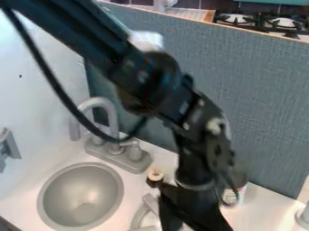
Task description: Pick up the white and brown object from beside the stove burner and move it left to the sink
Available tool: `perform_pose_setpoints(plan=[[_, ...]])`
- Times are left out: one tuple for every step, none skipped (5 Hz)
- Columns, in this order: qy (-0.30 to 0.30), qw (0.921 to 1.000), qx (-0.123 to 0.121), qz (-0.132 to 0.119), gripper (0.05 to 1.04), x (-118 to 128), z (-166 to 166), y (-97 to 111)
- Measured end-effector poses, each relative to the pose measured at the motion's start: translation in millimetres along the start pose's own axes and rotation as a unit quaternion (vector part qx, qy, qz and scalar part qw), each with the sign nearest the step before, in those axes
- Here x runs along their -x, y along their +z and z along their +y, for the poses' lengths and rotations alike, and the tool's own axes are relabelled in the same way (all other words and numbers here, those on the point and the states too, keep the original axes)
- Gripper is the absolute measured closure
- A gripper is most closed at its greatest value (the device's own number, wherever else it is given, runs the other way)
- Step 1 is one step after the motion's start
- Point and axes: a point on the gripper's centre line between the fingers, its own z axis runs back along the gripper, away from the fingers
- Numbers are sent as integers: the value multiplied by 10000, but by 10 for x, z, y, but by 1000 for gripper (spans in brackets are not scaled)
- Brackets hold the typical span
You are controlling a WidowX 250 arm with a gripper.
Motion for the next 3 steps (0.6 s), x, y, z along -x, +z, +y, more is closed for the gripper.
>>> perform_pose_setpoints(plan=[[231, 9996, -57, 154, 79, 25, -9, -122], [523, 9973, -408, 303, 79, 48, 69, -229], [617, 9956, -598, 368, 79, 33, 94, -259]])
